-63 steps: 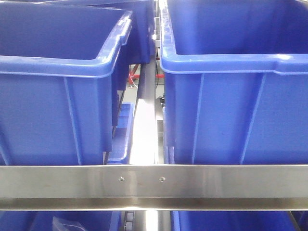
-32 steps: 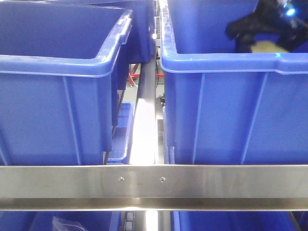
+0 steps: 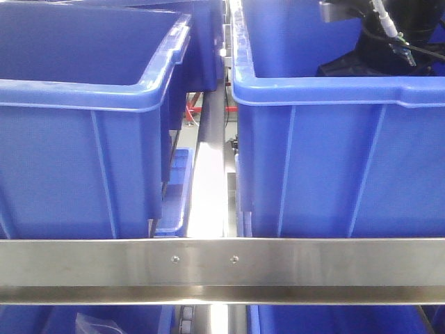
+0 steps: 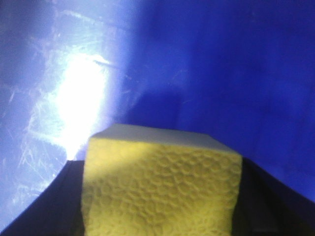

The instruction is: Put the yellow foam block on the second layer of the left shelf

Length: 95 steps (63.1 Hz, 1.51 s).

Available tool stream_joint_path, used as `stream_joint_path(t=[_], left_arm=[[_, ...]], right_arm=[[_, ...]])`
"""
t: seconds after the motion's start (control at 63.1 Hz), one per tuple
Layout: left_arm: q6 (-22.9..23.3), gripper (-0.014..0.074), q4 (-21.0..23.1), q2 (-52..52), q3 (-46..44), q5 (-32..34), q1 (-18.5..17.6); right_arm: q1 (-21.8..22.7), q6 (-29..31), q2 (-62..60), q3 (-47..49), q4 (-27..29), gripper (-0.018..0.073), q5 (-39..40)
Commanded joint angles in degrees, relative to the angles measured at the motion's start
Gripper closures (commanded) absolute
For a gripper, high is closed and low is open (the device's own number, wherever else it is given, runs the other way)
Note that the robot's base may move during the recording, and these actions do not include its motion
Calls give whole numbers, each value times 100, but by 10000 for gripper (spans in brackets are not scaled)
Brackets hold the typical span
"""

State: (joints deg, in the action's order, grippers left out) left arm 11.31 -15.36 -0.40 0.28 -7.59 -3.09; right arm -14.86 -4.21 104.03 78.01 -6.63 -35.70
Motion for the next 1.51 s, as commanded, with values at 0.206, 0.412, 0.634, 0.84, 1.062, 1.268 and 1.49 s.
stream_joint_path(t=[0.206,0.412,0.634,0.84,1.062,1.268,1.49], left_arm=[[22,460,16,-78,148,494,-20],[22,460,16,-78,148,494,-20],[22,460,16,-78,148,494,-20],[22,460,16,-78,148,494,-20],[22,460,16,-78,148,494,-20],[22,460,16,-78,148,494,-20],[22,460,16,-78,148,494,-20]], right_arm=[[-8,53,-319,194,-116,-64,245],[-18,53,-798,63,-116,-64,305],[-18,53,-2123,-1027,-116,-31,1076],[-18,53,-3650,-2310,-116,272,1492],[-18,53,-5257,-3337,46,503,1485],[-18,53,-6243,-3811,344,504,1312],[-18,53,-6553,-3839,328,504,925]])
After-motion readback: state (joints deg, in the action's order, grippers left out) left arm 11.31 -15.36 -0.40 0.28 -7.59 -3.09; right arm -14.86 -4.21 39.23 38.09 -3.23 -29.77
